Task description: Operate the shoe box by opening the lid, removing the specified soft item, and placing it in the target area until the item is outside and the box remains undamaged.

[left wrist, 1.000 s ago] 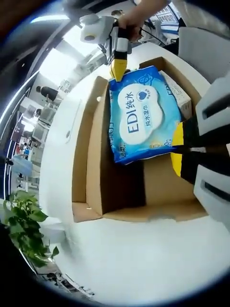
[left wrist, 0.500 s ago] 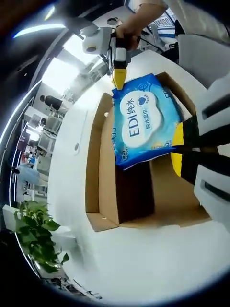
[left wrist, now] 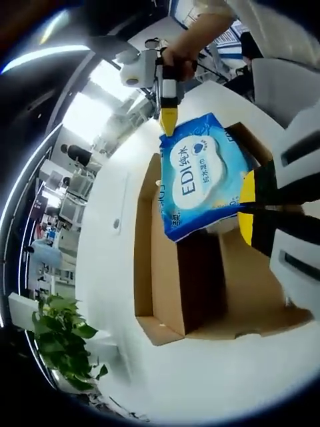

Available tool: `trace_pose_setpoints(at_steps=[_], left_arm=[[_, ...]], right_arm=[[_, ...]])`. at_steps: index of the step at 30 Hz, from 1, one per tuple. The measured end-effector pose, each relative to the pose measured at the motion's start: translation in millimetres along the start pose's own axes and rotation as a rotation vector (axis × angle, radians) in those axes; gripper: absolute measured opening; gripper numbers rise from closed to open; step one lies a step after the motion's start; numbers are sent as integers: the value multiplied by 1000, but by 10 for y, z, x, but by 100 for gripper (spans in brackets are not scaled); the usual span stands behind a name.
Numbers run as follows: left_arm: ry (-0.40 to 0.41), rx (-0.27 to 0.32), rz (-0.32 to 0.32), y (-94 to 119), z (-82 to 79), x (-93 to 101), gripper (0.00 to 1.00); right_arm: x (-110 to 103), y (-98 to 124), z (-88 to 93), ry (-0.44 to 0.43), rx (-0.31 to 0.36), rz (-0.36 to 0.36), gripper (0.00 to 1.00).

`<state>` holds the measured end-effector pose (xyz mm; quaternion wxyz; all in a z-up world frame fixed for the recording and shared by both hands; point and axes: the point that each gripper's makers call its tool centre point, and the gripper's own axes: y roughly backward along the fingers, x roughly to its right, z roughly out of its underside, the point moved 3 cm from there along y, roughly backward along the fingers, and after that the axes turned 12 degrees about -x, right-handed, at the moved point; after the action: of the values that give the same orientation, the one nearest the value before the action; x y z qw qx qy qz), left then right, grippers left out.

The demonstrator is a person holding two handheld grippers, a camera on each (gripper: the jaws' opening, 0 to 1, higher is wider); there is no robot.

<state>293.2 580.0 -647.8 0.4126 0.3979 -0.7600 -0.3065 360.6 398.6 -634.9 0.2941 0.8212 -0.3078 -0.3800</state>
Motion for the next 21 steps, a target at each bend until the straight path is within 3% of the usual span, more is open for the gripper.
trace_pose_setpoints(at_steps=[21], left_arm=[[-60, 22, 58, -244, -191, 518, 0]], right_arm=[[469, 414, 117, -102, 14, 25, 0]])
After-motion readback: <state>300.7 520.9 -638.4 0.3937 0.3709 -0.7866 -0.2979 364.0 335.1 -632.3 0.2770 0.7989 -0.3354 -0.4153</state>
